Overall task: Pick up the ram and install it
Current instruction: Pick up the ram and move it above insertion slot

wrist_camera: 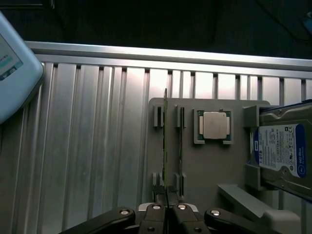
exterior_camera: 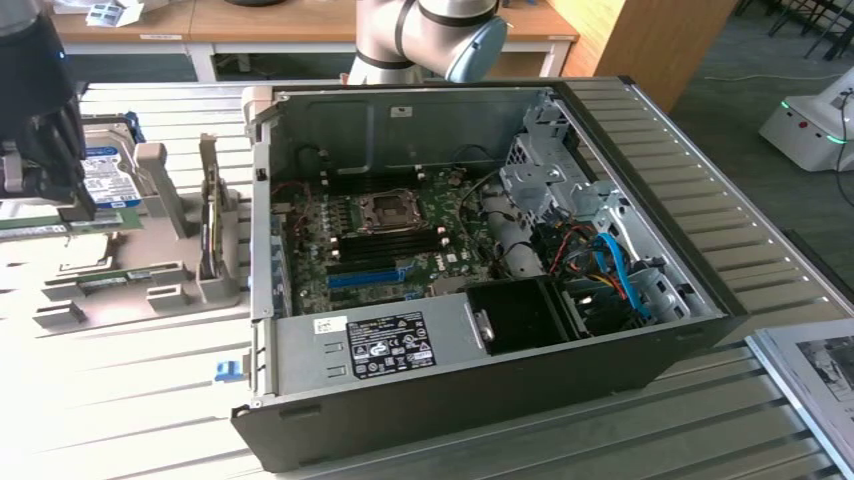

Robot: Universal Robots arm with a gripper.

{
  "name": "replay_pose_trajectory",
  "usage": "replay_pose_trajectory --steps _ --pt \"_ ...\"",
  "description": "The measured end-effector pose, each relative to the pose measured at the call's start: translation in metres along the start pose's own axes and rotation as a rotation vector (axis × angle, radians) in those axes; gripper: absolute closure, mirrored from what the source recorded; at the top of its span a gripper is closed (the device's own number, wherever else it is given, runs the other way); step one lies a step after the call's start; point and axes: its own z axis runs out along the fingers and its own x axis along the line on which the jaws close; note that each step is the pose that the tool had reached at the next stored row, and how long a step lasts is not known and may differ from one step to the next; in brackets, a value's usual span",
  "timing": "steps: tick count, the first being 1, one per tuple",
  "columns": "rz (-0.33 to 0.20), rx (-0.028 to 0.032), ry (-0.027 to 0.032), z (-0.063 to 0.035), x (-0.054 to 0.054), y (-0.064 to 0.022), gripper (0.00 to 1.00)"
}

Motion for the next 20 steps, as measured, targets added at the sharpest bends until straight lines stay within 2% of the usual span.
replay_pose_trajectory --steps 20 --pt "0.0 0.0 -0.0001 -0.0317 -0.001 0.0029 0.89"
